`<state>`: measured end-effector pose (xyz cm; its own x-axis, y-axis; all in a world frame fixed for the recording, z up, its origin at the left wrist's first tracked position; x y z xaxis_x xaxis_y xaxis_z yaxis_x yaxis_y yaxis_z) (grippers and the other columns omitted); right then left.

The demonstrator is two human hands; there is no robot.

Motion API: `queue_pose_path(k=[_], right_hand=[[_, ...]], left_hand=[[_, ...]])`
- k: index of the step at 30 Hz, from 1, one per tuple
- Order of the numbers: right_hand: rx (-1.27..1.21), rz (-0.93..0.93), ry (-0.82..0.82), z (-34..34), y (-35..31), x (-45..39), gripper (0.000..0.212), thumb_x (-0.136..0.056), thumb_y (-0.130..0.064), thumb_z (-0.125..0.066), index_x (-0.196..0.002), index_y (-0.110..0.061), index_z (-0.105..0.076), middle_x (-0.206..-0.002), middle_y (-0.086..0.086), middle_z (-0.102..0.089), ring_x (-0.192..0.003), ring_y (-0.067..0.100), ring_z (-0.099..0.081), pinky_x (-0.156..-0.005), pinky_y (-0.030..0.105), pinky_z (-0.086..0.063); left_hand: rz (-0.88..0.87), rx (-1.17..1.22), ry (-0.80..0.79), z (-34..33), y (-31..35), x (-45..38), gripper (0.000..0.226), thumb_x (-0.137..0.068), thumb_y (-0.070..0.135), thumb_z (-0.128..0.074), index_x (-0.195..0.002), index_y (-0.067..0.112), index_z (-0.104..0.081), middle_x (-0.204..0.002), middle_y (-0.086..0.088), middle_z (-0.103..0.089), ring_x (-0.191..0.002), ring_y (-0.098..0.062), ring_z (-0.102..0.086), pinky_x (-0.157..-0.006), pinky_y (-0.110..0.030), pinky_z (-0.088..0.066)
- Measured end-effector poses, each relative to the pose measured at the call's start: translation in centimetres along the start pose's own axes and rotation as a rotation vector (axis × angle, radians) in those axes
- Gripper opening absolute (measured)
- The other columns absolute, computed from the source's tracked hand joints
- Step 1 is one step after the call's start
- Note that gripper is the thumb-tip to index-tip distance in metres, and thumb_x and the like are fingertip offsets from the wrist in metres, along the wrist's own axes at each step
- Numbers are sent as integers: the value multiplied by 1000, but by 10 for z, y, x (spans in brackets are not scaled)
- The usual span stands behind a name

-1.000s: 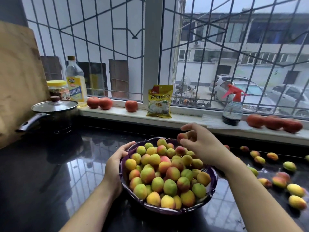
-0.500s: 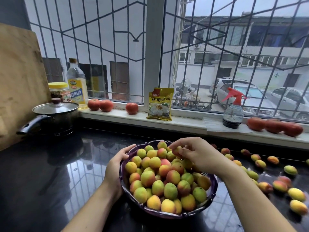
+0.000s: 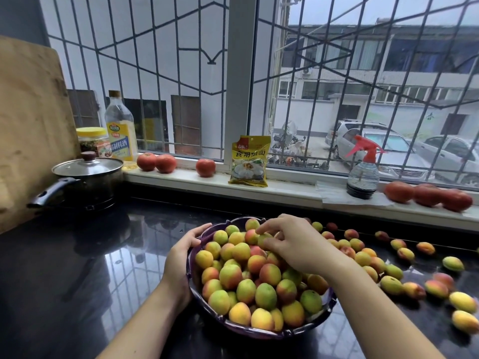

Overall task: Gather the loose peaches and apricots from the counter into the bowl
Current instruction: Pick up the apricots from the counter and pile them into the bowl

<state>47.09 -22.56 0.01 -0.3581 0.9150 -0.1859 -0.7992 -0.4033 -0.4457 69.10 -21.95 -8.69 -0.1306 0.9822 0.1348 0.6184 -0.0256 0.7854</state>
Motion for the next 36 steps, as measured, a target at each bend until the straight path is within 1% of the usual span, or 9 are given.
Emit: queue_pose_path(k=[4, 10, 14, 17, 20, 23, 27, 31, 36], right_hand=[[-47, -102, 33, -7, -2, -6, 22, -99, -22, -60, -116, -30, -71, -108, -9, -64, -84, 4, -63, -58, 13, -44], [-101, -121, 11, -5, 0, -5, 17, -97, -21, -63, -110, -29, -71, -101, -14, -65, -75, 3, -66, -55, 11, -44], [-353, -177, 363, 21, 32, -11, 17, -95, -16, -65, -92, -30, -74, -87, -12, -72, -75, 6, -66, -63, 16, -44], [-254, -387, 532, 42, 92, -16, 23, -92, -6, -61, -90, -26, -73, -98, 0, -75, -82, 12, -68, -71, 23, -48], [74, -524, 382, 32, 137, -30, 27, -91, -10, -55, -105, -23, -74, -116, 6, -73, -108, 28, -65, -89, 33, -50], [344, -464, 156, 13, 147, -46, 35, -98, -30, -50, -130, -31, -63, -132, 8, -62, -122, 33, -53, -98, 41, -47], [448, -435, 24, 4, 153, -62, 42, -102, -50, -43, -141, -40, -52, -141, 6, -50, -128, 31, -48, -104, 41, -41], [547, -368, -93, -5, 158, -76, 48, -102, -56, -40, -147, -41, -46, -147, 6, -44, -135, 30, -44, -116, 43, -30], [622, -385, -206, -7, 158, -85, 57, -101, -61, -40, -155, -44, -31, -154, 11, -42, -141, 36, -35, -118, 46, -26]], left_hand=[[3, -9, -1, -1, 0, 1, 47, -88, 11, -44, -128, 8, -68, -126, -24, -71, -122, -44, -65, -111, -63, -45], [6, -4, -2, -3, 0, 2, 47, -89, 11, -44, -130, 7, -66, -126, -24, -71, -121, -44, -65, -110, -62, -46], [4, -18, -22, -2, 1, 3, 45, -91, 11, -43, -131, 7, -65, -125, -24, -71, -120, -44, -66, -109, -62, -46], [17, -20, -51, -1, 2, 3, 44, -93, 10, -41, -131, 7, -64, -125, -25, -71, -119, -45, -66, -107, -61, -48], [27, -22, -48, -3, 3, 3, 44, -93, 9, -40, -130, 6, -64, -123, -24, -72, -118, -44, -67, -102, -57, -52], [34, -9, -44, -4, 4, 4, 44, -93, 9, -41, -129, 6, -65, -123, -25, -71, -119, -45, -66, -104, -59, -51], [40, 4, -42, -4, 4, 4, 44, -92, 9, -42, -129, 6, -66, -126, -27, -69, -123, -47, -62, -108, -62, -47], [43, 7, -42, -3, 4, 2, 44, -92, 9, -42, -130, 6, -65, -126, -26, -70, -125, -48, -61, -110, -63, -45], [36, 19, -21, -2, 3, 0, 45, -90, 9, -42, -128, 6, -67, -126, -27, -70, -127, -48, -59, -112, -64, -43]])
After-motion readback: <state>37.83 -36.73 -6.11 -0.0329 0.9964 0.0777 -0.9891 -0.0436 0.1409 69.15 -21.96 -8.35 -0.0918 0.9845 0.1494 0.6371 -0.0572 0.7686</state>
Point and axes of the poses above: each hand's wrist, its own x-axis away from the middle knuckle, its own z-axis out of the back of the hand, y = z × x, the point moved 3 cm from there along -x, towards the middle knuckle
